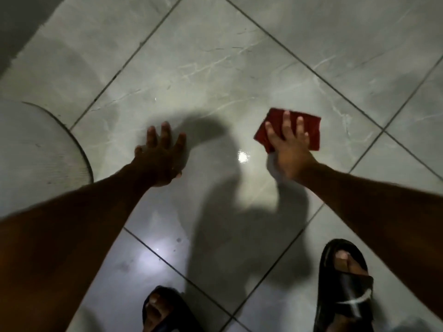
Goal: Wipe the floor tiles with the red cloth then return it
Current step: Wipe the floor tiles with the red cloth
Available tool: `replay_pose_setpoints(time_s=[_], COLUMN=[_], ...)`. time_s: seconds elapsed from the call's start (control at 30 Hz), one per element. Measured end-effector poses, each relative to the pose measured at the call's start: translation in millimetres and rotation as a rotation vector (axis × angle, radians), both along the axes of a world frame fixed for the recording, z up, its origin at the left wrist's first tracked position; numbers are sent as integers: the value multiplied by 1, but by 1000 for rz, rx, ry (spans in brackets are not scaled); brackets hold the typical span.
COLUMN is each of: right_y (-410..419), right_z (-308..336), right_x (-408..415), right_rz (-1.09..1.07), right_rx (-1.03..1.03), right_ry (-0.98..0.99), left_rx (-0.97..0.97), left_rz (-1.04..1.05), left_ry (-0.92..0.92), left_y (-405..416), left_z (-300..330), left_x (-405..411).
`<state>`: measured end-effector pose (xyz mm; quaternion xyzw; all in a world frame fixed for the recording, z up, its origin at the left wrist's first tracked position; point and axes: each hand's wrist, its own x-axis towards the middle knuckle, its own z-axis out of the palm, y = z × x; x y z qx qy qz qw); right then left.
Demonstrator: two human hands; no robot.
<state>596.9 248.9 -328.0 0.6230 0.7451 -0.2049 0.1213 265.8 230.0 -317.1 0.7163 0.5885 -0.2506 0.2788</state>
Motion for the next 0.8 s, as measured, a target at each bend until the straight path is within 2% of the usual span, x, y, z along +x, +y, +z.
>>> replay_pose_setpoints(time_s=[0.07,0.13,0.2,0.27,0.33,0.37,0.43,0.5,0.57,0.63,0.73,0.8], right_y=[4,-47,-122,-162,-143,-117,-48,16,33,-11,-123,-137], right_z=[-5,-7,2,15,21,19,9,-3,-11,-15,-4,7], right_x=[-45,-77,-69,-26,15,22,2,-52,-105,-132,-78,-10], right_rz=[-25,233,453,536,462,353,80,6,102,280,667,847], right_rx=[23,30,9,-62,-85,-72,-1,6,42,89,-16,-68], right_ry=[33,60,143,160,131,96,49,110,163,173,125,107], left_rx=[1,-1,-4,-7,-9,-10,-10,-7,-5,3,30,33], left_rz=[2,17,20,25,21,16,19,32,45,54,41,30], left_ry=[-3,-12,-19,-20,-14,-11,-12,-20,-31,-46,-74,-66], left_y=[0,1,0,0,0,1,1,1,1,0,-1,-1], left_z=[-1,0,2,4,6,6,6,4,0,0,3,5], left_x=[0,-1,0,1,5,7,7,4,2,-1,-4,-2])
